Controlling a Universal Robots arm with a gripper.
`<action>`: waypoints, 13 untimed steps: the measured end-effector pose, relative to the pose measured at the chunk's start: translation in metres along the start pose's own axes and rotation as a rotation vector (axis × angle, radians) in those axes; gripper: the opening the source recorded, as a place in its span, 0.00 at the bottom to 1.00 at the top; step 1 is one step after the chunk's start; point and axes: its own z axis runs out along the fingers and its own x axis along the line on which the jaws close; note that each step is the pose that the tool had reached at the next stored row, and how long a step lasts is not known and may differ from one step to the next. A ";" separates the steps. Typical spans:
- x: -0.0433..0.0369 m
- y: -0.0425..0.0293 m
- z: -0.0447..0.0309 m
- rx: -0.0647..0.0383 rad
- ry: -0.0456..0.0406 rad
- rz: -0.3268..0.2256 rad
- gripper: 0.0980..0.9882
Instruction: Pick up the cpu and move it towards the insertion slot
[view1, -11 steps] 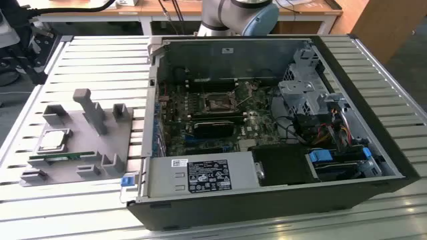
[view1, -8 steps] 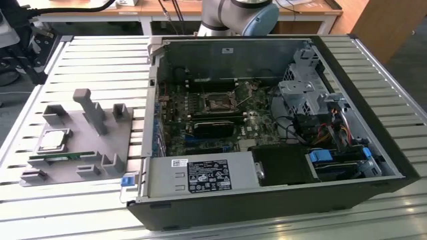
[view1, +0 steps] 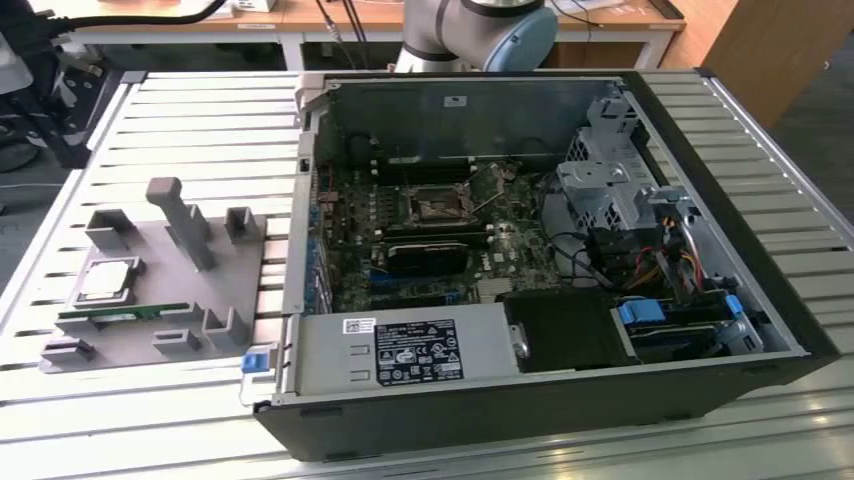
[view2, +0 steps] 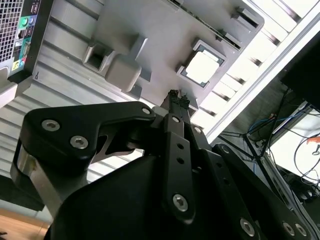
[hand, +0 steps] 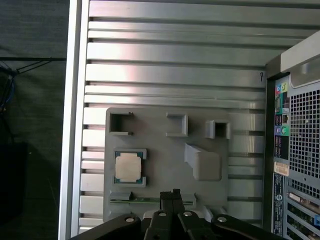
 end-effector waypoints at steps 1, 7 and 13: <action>0.0009 0.0000 0.0000 0.000 0.0001 0.000 0.01; 0.0059 0.0001 0.0000 0.000 0.0002 0.000 0.01; 0.0115 0.0002 0.0001 0.000 0.0001 0.000 0.01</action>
